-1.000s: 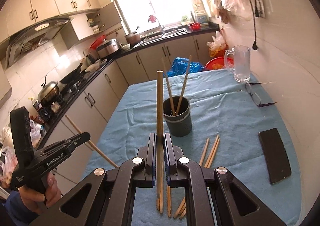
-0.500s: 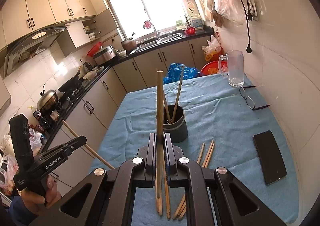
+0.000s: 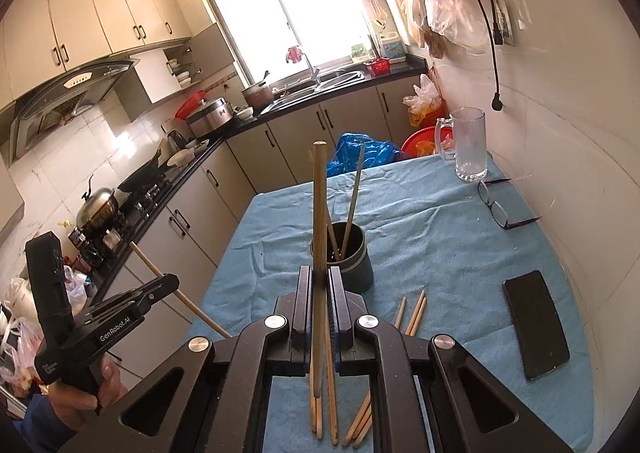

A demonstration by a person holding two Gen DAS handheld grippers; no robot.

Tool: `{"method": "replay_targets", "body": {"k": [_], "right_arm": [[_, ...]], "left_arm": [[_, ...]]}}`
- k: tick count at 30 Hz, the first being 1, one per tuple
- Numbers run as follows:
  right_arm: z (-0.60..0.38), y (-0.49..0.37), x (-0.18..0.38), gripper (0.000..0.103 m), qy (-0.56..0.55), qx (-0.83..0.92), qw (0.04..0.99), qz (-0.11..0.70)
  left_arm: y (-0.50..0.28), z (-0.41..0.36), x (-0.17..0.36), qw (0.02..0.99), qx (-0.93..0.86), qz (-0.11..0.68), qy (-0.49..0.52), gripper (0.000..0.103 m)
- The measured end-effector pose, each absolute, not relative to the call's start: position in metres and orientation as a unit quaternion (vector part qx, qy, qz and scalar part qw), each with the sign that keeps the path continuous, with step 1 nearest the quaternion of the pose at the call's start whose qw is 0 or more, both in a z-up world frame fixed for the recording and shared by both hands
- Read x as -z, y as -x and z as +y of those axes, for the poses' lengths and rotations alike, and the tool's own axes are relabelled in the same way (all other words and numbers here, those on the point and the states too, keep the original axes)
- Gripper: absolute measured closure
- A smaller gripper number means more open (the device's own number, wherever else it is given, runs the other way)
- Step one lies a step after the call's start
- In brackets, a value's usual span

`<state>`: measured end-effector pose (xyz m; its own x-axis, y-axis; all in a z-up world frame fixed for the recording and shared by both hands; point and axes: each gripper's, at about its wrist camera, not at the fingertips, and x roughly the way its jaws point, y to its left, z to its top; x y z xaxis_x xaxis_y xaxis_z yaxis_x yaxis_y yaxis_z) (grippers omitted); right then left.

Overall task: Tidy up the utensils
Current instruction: 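Lift both chopsticks upright and carry them above the black cup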

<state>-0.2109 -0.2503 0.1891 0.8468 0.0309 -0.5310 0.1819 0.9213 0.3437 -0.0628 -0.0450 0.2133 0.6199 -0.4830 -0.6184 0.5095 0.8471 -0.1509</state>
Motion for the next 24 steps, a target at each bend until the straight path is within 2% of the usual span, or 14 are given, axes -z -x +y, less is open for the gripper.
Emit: {"method": "replay_targets", "body": {"k": [24], "right_arm": [[-0.289, 0.187, -0.218, 0.096, -0.205, 0.045, 0.943, 0.258]], "left_arm": [[0.036, -0.099, -0.231, 0.908, 0.276, 0.307, -0.068, 0.097]]}}
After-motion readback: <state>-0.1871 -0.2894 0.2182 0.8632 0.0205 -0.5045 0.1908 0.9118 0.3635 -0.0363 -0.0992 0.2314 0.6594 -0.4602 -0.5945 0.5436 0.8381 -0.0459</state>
